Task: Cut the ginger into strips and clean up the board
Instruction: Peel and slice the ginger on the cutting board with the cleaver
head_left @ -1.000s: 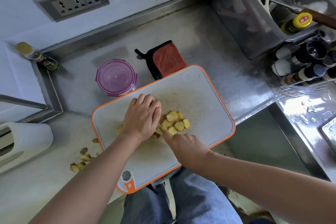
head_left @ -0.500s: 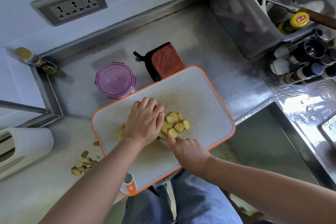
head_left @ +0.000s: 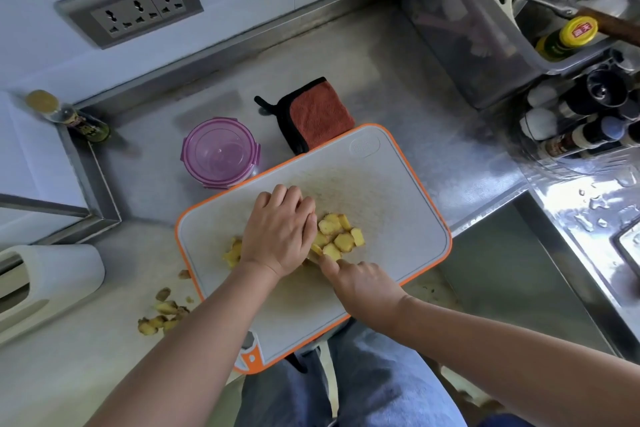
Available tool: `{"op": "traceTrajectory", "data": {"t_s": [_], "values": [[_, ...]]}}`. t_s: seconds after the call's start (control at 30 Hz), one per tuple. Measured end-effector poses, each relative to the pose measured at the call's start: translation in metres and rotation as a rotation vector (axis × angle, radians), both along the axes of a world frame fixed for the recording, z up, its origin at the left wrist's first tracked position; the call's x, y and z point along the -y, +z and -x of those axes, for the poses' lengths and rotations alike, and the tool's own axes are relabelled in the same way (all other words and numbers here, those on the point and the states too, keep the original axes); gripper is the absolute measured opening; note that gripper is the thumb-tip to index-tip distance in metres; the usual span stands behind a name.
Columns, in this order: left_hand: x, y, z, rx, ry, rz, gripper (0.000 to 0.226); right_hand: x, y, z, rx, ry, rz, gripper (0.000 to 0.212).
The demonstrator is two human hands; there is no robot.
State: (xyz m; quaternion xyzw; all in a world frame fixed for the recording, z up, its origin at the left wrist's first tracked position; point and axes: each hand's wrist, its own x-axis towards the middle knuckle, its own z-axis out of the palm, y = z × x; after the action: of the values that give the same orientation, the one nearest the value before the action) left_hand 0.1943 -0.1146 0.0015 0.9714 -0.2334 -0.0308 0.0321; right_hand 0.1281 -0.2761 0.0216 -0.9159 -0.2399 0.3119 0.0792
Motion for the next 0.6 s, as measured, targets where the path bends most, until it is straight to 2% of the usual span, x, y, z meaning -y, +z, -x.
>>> {"op": "traceTrajectory", "data": {"t_s": [0.47,0.6], "values": [[-0.011,-0.003,0.011,-0.005,0.022,0.021,0.032,-0.004,0.001,0.005,-0.002,0.079,0.037,0.058],[0.001,-0.004,-0.002,0.019,0.024,0.002,0.033,0.004,-0.004,-0.003,0.006,0.04,0.021,0.046]]}}
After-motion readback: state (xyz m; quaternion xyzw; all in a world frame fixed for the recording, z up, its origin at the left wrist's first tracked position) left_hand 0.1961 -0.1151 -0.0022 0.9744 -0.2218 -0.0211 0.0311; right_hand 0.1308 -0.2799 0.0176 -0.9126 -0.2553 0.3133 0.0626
